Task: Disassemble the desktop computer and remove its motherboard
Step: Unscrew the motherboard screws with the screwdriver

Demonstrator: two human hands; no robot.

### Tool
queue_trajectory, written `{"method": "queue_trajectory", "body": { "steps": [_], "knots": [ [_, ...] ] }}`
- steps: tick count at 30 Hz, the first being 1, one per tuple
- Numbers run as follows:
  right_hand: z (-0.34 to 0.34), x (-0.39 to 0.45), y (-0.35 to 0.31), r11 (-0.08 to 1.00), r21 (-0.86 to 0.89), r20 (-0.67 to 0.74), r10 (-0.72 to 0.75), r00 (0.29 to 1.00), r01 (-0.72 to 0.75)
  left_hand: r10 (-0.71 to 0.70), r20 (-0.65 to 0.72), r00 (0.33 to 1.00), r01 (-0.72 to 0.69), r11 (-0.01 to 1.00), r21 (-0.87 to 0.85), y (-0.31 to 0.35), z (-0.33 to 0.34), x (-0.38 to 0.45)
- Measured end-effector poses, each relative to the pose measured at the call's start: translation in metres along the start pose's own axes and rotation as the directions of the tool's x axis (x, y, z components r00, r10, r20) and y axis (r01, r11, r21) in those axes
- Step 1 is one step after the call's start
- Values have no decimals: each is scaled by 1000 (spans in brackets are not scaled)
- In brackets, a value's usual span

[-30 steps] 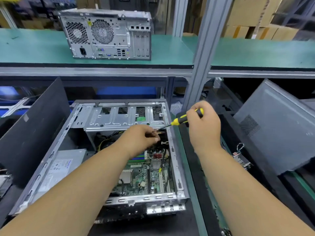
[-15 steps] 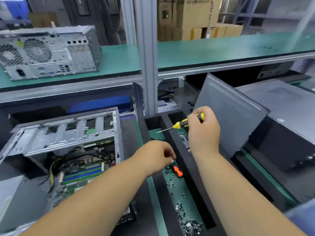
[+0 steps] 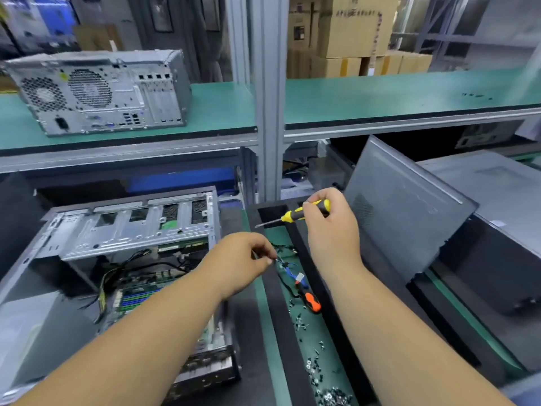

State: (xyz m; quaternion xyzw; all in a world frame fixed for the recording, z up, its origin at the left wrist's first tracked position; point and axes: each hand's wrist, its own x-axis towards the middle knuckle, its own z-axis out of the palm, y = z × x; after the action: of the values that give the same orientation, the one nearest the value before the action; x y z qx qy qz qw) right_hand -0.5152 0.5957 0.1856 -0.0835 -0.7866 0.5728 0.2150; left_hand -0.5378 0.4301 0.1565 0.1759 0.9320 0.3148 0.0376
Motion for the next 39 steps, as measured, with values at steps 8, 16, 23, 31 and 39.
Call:
{"method": "queue_trajectory", "body": {
  "steps": [8,16,23,31,39],
  "knots": [
    [70,-12,-23,995,47,276,-101,956,91,-159,-67,985,160,987,3,-68,-65,-31],
    [142,-28,-44,985,-31,487,-136,863,172,-262,5,965,251,927,280,-145,-126,-60],
    [204,-46,-52,956,-150,642,-99,760,252,-380,115,918,315,873,372,-201,-146,-65],
    [277,-69,-46,849,-318,747,-50,663,422,-591,413,693,544,805,238,-234,-157,-52],
    [297,-82,-22,806,-348,752,-64,656,478,-588,553,590,362,806,469,-264,-152,-37]
  ]
}}
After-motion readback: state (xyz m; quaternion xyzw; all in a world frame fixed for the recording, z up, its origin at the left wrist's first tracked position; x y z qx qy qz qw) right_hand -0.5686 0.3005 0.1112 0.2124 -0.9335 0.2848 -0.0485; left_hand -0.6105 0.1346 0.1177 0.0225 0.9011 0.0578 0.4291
